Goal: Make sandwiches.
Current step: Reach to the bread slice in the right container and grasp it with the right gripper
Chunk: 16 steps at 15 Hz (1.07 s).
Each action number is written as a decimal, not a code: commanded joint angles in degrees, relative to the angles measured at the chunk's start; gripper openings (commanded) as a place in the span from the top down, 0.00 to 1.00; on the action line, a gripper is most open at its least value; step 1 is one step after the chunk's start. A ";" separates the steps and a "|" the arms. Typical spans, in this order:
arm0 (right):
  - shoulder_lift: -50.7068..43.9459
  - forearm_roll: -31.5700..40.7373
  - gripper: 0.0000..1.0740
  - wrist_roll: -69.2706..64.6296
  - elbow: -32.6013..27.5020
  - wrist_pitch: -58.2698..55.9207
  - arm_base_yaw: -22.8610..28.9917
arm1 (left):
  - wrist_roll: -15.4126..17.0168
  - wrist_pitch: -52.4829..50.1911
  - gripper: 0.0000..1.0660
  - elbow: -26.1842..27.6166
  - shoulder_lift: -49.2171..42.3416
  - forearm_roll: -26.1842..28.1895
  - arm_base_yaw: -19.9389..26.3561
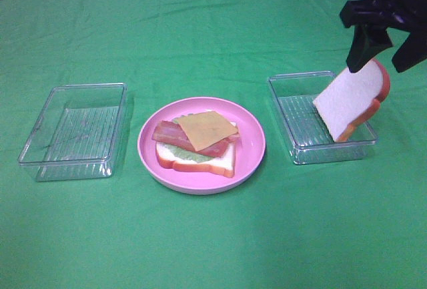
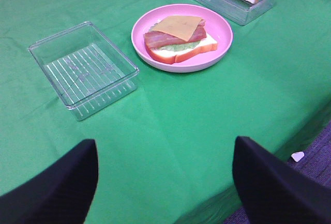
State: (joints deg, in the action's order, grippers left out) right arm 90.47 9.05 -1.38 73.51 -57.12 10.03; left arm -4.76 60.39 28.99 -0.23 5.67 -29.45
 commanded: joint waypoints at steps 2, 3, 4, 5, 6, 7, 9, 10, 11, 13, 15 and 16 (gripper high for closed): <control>6.70 7.85 0.36 7.62 6.59 -4.30 -11.57 | -0.06 -0.34 0.35 -0.40 -1.32 0.06 -0.23; 8.02 8.25 0.34 8.25 7.39 -5.04 -12.49 | -0.06 -0.34 0.35 -0.40 -1.32 0.06 -0.23; 10.43 9.05 0.29 9.22 9.22 -6.13 -14.38 | -0.06 -0.34 0.35 -0.40 -1.32 0.06 -0.23; 13.41 9.80 0.26 10.31 11.23 -6.36 -15.87 | -0.06 -0.34 0.35 -0.40 -1.32 0.06 -0.23; 15.64 10.08 0.27 11.00 13.52 -6.30 -16.50 | -0.06 -0.34 0.35 -0.40 -1.32 0.06 -0.23; 18.51 10.20 0.27 12.03 15.99 -6.36 -16.56 | -0.06 -0.34 0.35 -0.40 -1.32 0.06 -0.23; 23.15 11.80 0.27 13.01 20.74 -6.47 -16.56 | -0.06 -0.34 0.35 -0.40 -1.32 0.06 -0.23; 25.55 12.15 0.27 13.01 23.26 -6.47 -16.56 | -0.06 -0.34 0.35 -0.40 -1.32 0.06 -0.23; 28.48 11.40 0.27 13.01 26.01 -6.47 -16.56 | -0.06 -0.34 0.35 -0.40 -1.32 0.06 -0.23; 31.34 10.60 0.27 12.78 27.90 -6.13 -16.56 | 0.06 -0.34 0.35 -0.40 -1.32 0.06 -0.23; 33.06 11.46 0.30 13.18 27.90 -6.53 -16.44 | 0.06 -0.34 0.35 -0.40 -1.32 0.00 -0.23; 33.86 11.40 0.32 13.18 27.90 -7.16 -16.39 | 0.06 -0.34 0.35 -0.40 -1.32 0.00 -0.23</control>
State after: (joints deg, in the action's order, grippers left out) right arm 124.05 20.40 10.94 101.24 -63.66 -6.25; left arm -4.76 60.39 28.99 -0.23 5.67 -29.45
